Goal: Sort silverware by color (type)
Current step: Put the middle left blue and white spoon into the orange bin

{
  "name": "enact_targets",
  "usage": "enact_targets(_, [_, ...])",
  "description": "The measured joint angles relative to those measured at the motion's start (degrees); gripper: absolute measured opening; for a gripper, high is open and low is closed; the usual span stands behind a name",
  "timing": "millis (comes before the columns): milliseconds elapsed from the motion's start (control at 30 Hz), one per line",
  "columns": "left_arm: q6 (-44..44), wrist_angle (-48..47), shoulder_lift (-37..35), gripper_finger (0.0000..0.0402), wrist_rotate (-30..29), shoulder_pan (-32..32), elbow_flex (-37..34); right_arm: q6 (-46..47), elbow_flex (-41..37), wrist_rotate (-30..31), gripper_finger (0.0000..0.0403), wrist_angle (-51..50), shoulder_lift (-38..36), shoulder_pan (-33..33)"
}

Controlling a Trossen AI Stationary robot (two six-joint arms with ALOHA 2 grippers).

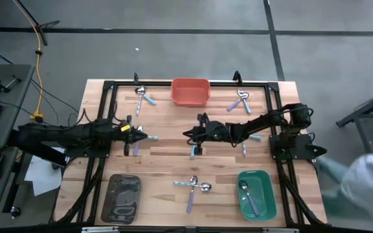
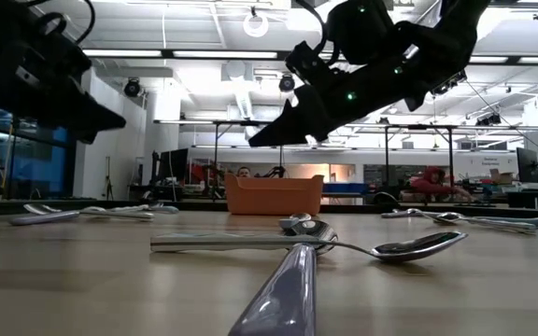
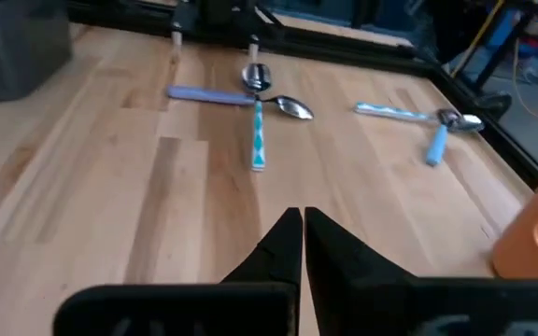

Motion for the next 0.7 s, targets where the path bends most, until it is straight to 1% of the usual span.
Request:
enact_targets(133, [-1.82,0.28,2.52,0.0019,-0.19,0.0,0.0,-2.68,-0.42,-1.88,0.0,0.36,0.0,-0.41])
enact_targets(200, [-2.55,-0.02,3.49,0.0021,-0.27,0.02,0.28,-2.01,-1.63,-3.27,0.0,1.89,0.0,-1.49])
enact_targets(333, [-2.33,-0.66,5.71,0.0034,0.05,0.0,2.45,0.56,-5.44,-7.76,0.0,11.2,0.0,-3.03])
enact_targets(500, [-0.78,-3.26,8.91,0.006,1.34,0.0,6.62,1.7,-9.3,-8.39,0.0,18.83,0.0,-2.73])
enact_targets(700, [-0.49,-7.3,13.94,0.0085,1.32,-0.92,11.72,2.16,-9.97,-8.06,0.0,18.38,0.0,-2.77])
